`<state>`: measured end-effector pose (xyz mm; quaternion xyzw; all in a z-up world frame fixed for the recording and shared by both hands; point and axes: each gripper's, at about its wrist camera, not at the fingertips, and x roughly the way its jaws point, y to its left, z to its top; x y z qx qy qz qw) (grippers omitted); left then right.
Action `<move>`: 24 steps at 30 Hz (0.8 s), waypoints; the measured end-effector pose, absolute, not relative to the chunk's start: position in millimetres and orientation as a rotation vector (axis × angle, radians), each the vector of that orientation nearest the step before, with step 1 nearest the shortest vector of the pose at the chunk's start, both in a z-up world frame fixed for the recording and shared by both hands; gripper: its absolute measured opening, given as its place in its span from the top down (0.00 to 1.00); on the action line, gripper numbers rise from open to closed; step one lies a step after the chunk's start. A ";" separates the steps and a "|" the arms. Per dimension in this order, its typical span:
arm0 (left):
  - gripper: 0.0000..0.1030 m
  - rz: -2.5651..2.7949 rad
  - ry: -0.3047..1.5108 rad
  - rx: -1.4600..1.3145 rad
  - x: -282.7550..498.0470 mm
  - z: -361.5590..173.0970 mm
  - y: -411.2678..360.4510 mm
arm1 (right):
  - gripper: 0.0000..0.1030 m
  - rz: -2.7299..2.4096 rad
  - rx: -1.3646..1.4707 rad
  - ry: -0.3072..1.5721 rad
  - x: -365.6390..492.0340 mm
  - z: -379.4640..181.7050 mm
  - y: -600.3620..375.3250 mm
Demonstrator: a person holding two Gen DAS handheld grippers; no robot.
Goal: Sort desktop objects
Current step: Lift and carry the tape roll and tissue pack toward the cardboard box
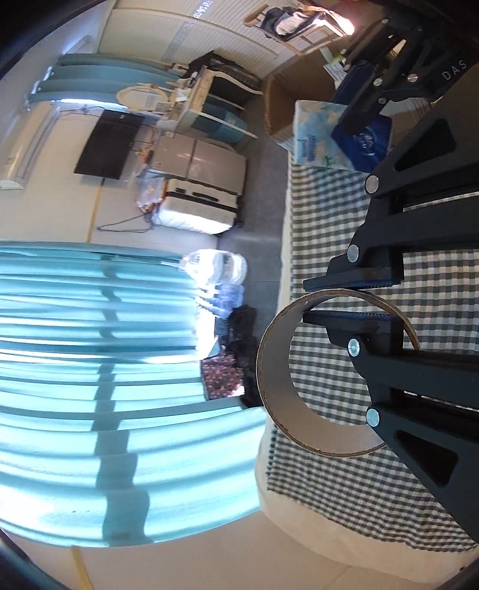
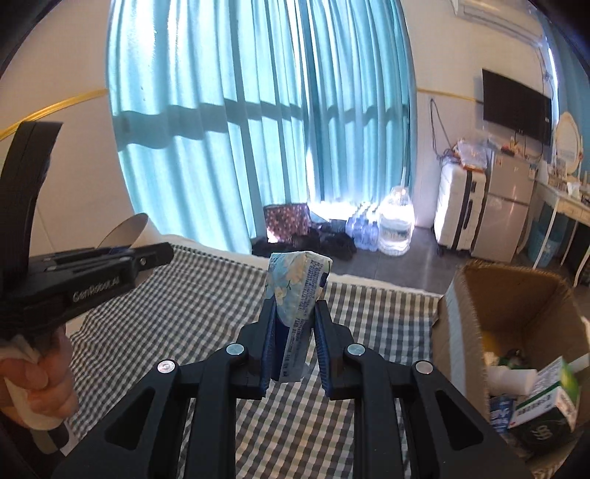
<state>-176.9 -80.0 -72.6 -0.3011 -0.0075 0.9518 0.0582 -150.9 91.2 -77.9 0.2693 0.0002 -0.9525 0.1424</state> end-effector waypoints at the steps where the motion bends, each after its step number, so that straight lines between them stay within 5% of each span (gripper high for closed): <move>1: 0.91 2.894 -0.017 -0.889 -170.1 -67.4 -79.4 | 0.81 -2.754 0.762 -0.016 -144.1 -72.9 92.9; 24: 0.91 2.873 0.017 -0.741 -134.0 -56.5 -39.2 | 0.81 -2.898 0.642 -0.070 -103.4 -44.5 147.5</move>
